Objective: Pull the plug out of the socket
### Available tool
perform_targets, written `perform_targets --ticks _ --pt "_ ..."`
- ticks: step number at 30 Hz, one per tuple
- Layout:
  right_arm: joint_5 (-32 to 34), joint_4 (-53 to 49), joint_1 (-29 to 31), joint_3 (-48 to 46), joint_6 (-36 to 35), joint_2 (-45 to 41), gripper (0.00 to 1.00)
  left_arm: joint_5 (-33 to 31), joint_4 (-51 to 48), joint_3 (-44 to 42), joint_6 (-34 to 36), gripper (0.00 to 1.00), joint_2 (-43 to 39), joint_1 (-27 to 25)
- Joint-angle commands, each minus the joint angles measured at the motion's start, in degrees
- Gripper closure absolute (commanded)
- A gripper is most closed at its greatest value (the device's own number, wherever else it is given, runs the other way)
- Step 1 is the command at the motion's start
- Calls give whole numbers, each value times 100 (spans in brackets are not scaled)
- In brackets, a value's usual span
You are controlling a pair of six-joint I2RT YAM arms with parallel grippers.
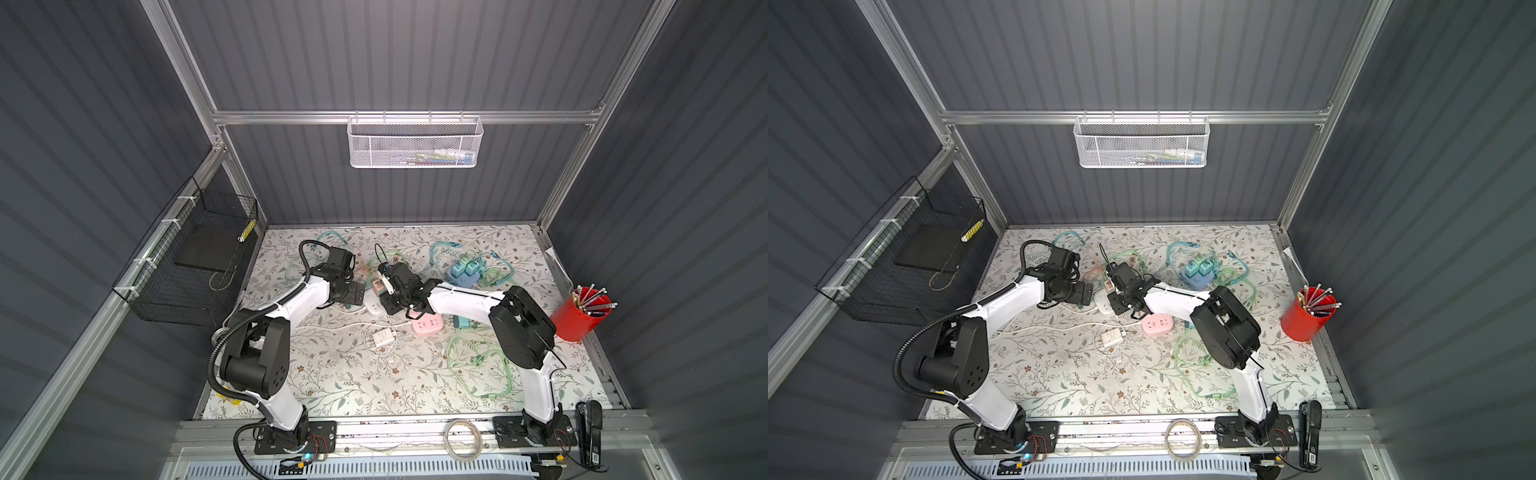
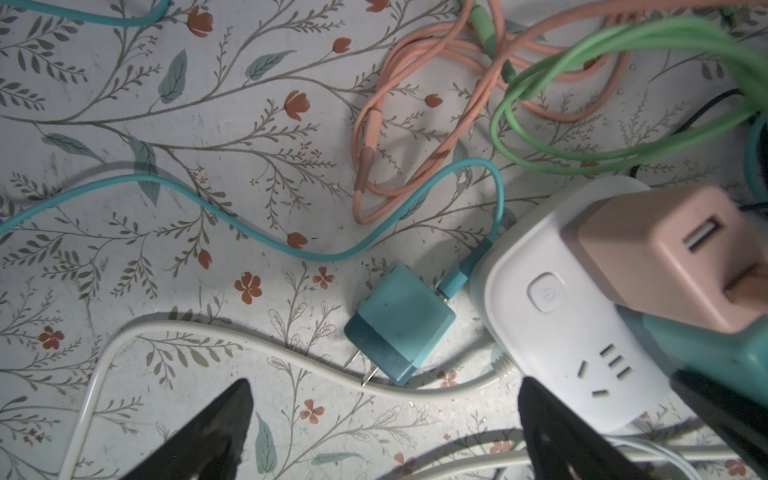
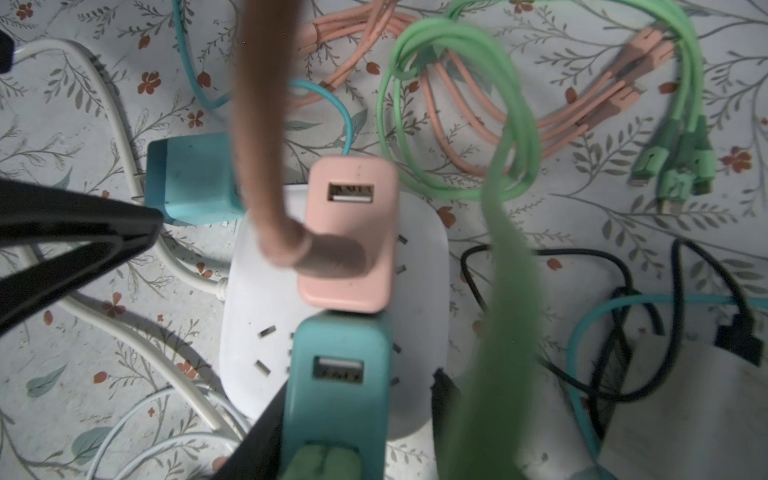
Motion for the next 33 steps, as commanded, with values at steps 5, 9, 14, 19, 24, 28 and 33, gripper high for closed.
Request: perform_targets --ticks 5,9,14,19,24,28,33 --pt "171 -340 28 296 19 214 60 9 -46 57 -110 0 -66 -65" --pt "56 -418 28 502 18 322 68 -156 -133 199 -95 0 113 -313" --pt "47 -462 34 551 10 334 75 4 -10 237 -250 0 238 -426" --pt "33 -497 28 585 -26 342 82 61 49 259 -341 0 389 -462" --pt "14 -541 28 726 -51 404 88 85 69 279 -431 0 504 -461" --pt "12 -552 28 786 -78 415 91 9 74 321 -547 0 592 -462" --pt "-34 -456 28 694 -30 352 94 -96 181 308 -689 0 635 -462"
